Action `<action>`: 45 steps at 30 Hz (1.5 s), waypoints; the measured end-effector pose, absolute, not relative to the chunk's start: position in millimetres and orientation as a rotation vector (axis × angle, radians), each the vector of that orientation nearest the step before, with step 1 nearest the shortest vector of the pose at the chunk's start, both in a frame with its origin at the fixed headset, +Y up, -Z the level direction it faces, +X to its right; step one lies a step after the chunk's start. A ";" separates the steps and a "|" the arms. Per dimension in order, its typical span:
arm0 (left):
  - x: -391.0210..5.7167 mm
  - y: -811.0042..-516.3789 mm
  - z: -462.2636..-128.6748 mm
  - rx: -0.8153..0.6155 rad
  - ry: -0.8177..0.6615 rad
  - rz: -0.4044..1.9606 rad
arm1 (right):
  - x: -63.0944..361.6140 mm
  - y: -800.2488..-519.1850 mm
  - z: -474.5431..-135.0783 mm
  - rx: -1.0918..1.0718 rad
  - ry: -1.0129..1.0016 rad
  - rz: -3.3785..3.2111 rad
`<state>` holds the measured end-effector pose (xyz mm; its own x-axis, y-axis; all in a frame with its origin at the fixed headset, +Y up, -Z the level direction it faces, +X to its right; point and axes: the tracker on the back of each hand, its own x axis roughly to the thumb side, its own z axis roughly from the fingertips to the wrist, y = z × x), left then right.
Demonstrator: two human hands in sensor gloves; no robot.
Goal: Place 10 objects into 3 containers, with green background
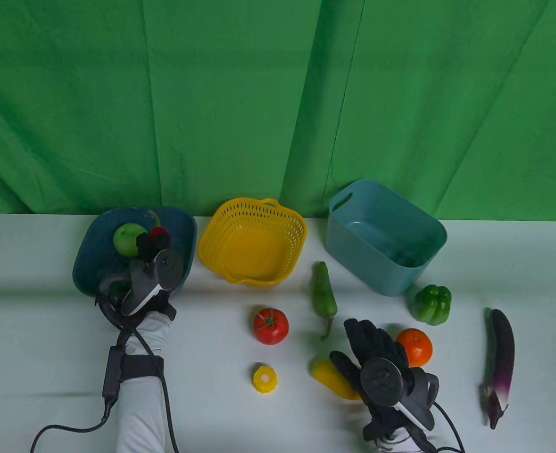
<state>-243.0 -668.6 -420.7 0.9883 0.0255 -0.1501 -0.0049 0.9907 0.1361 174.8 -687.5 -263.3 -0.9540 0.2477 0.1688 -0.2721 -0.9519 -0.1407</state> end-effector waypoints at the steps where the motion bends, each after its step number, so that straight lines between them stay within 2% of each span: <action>1: -242.4 -670.9 -423.6 0.126 0.160 0.003 | 175.2 -686.9 -263.3 0.216 -0.238 2.858; 11: -245.5 -683.2 -430.4 0.082 0.212 -0.029 | 175.1 -687.8 -264.3 0.214 -0.223 2.864; 19: -242.1 -673.2 -422.7 0.093 0.179 -0.036 | 174.9 -687.8 -264.6 0.216 -0.223 2.861; 33: -221.8 -654.0 -396.8 0.205 -0.020 0.216 | 174.1 -691.5 -266.5 0.217 -0.192 2.871; 45: -190.3 -676.8 -364.0 0.212 -0.241 0.361 | 171.8 -692.4 -266.0 0.235 -0.197 2.870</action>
<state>-190.3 -676.8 -364.0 0.9075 0.3223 0.2695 -0.3724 0.9141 0.1607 171.8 -692.4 -266.0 -0.9545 0.2402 0.1767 -0.2620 -0.9585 -0.1127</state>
